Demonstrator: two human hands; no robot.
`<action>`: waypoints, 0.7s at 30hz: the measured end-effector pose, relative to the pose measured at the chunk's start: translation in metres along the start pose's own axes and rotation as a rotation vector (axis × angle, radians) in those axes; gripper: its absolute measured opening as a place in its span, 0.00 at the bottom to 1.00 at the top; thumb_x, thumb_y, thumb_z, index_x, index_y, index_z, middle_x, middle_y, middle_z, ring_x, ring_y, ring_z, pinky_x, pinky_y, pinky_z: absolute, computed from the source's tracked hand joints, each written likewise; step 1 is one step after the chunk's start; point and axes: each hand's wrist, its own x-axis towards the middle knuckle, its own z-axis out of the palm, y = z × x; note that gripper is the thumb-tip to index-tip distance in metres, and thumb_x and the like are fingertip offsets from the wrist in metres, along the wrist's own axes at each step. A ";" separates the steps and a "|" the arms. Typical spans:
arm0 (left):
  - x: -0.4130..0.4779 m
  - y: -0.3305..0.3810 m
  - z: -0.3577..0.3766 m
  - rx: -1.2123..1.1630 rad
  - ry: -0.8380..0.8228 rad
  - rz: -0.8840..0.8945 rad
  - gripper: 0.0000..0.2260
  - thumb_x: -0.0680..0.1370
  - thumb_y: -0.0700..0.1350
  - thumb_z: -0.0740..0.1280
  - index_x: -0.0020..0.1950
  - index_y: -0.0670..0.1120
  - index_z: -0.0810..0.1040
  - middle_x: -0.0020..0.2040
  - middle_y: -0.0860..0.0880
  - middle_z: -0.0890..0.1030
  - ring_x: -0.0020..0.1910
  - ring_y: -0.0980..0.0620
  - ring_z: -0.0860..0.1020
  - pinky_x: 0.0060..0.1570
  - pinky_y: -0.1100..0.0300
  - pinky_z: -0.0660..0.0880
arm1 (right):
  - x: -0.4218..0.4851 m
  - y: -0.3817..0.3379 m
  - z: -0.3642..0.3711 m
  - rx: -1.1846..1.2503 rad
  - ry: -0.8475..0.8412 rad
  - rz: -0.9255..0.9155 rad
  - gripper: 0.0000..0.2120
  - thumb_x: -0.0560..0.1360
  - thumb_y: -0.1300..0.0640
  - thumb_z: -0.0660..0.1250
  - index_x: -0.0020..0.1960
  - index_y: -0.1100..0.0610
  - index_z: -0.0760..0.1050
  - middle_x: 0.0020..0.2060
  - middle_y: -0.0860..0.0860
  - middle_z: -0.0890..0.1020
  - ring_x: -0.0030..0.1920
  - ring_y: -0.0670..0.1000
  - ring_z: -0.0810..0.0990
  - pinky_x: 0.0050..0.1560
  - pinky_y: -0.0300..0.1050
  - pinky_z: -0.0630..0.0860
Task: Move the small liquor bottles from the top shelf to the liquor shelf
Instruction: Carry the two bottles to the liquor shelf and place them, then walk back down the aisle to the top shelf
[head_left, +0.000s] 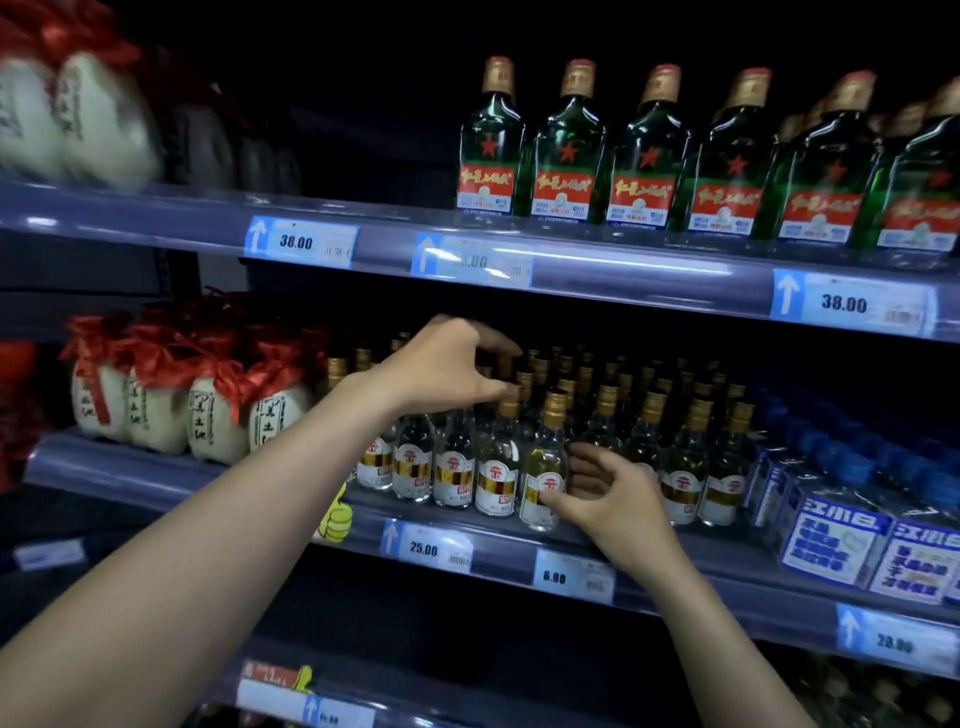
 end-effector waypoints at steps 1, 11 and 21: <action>-0.006 0.004 -0.003 0.012 0.013 0.010 0.23 0.71 0.58 0.77 0.64 0.54 0.81 0.63 0.57 0.81 0.63 0.60 0.76 0.63 0.65 0.70 | -0.004 -0.001 -0.004 -0.031 0.021 -0.011 0.39 0.64 0.52 0.85 0.72 0.56 0.75 0.57 0.46 0.84 0.56 0.45 0.83 0.61 0.45 0.81; -0.161 0.021 0.001 -0.042 0.332 -0.092 0.14 0.71 0.42 0.79 0.56 0.45 0.86 0.54 0.52 0.84 0.56 0.59 0.80 0.59 0.66 0.73 | -0.079 -0.006 0.034 -0.117 0.241 -0.253 0.20 0.70 0.54 0.80 0.60 0.49 0.82 0.47 0.38 0.82 0.47 0.39 0.81 0.48 0.39 0.77; -0.461 -0.009 0.056 -0.073 0.009 -0.800 0.15 0.71 0.44 0.78 0.57 0.46 0.85 0.54 0.48 0.85 0.52 0.53 0.81 0.54 0.65 0.73 | -0.223 0.018 0.224 -0.255 -0.608 -0.198 0.10 0.69 0.60 0.77 0.51 0.56 0.85 0.44 0.52 0.87 0.43 0.43 0.83 0.46 0.32 0.75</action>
